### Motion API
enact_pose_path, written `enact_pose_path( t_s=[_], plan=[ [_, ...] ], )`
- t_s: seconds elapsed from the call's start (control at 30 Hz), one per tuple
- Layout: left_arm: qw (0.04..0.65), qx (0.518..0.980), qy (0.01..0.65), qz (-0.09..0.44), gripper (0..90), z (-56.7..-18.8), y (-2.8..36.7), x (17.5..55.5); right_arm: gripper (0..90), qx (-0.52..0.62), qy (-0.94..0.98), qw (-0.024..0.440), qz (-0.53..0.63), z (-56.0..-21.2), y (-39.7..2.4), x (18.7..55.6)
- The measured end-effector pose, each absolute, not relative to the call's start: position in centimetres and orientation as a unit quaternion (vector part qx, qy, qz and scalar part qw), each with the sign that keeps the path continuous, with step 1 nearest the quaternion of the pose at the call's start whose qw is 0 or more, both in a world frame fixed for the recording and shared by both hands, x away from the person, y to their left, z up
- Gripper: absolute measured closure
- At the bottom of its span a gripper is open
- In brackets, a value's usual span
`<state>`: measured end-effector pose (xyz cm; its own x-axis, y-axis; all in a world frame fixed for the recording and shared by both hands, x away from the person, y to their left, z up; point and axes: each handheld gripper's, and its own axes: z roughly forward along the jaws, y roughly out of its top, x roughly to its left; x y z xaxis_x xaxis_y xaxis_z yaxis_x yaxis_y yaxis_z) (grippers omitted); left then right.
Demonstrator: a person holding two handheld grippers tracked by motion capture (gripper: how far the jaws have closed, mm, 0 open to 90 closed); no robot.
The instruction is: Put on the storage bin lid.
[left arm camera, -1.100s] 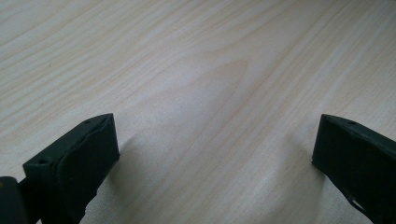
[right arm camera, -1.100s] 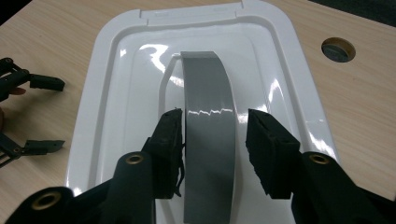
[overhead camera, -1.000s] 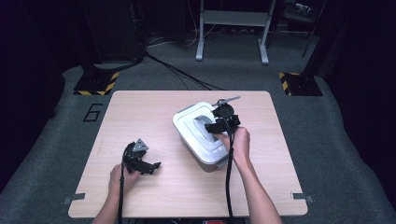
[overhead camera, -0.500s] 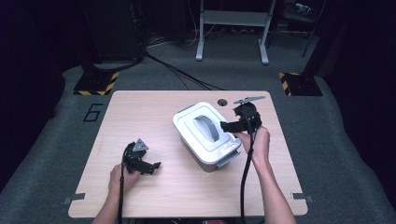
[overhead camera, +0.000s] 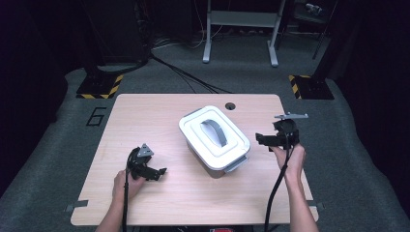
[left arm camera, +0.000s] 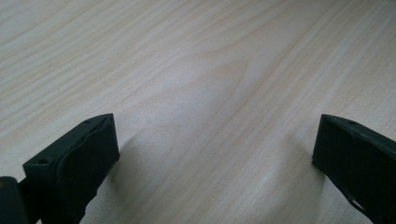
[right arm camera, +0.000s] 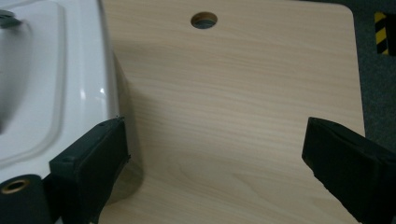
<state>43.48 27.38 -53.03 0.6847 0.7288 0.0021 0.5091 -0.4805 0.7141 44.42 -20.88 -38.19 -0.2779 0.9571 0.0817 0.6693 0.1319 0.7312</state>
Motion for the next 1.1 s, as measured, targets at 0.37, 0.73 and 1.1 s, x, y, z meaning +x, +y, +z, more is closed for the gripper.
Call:
enact_pose_path(
  t_s=[0.37, 0.73, 1.1],
  plan=[
    [0.354, 0.846, 0.366, 0.158, 0.2, -53.0, 27.4, 43.5, 0.1, 0.628, 0.689, 0.185, 0.311, -45.7, -25.3, 43.0],
    [0.354, 0.846, 0.366, 0.158, 0.2, -53.0, 27.4, 43.5, 0.1, 0.645, 0.683, 0.184, 0.289, -51.3, -26.5, 41.1],
    [0.354, 0.846, 0.367, 0.158, 0.2, -53.0, 27.4, 43.5, 0.0, 0.619, 0.681, 0.26, 0.292, -52.9, -26.0, 39.7]
  ],
)
